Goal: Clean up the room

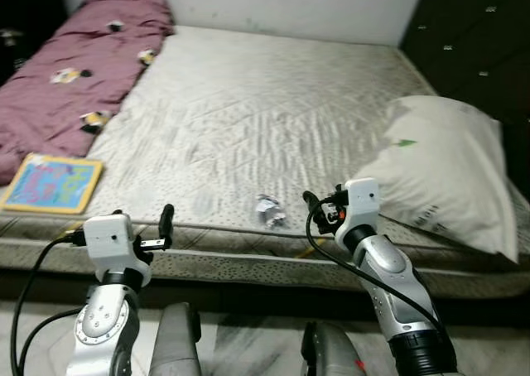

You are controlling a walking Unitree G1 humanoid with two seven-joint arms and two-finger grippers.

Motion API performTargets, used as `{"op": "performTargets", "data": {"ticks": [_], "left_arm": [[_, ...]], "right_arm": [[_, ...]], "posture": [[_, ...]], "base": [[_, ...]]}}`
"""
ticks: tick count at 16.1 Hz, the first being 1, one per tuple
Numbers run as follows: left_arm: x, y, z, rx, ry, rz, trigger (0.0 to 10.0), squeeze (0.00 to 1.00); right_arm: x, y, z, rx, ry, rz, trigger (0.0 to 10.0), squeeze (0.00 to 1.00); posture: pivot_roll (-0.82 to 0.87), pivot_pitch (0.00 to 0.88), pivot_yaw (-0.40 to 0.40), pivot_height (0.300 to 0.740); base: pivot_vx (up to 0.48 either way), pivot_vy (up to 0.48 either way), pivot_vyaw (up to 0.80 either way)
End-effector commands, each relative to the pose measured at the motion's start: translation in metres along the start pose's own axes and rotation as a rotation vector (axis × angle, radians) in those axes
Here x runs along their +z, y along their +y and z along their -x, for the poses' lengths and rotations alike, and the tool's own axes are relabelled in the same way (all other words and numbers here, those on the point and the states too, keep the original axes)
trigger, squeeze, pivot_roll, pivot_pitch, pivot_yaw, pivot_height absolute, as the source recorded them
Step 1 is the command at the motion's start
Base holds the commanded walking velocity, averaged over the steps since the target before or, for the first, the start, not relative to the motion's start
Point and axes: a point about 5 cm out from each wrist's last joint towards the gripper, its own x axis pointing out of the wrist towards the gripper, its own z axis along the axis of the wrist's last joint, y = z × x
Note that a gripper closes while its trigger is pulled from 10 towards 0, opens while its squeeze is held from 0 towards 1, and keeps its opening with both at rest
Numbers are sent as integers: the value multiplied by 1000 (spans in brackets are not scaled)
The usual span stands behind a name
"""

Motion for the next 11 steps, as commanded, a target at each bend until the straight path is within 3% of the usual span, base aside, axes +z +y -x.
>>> {"op": "performTargets", "data": {"ticks": [1,4,11], "left_arm": [[2,-2,-1,-14,0,5,10000,0],[0,-2,-1,-7,10,5,10000,0],[-1,-2,-1,-5,14,5,10000,0]], "right_arm": [[2,-3,0,-5,-5,-1,10000,0],[2,-4,0,-3,-6,0,10000,0],[2,-3,1,7,-3,-5,10000,0]], "posture": [[-20,0,-82,595],[-20,0,-83,595],[-20,0,-86,515]], "base": [[0,0,0],[0,0,0],[0,0,0]]}}
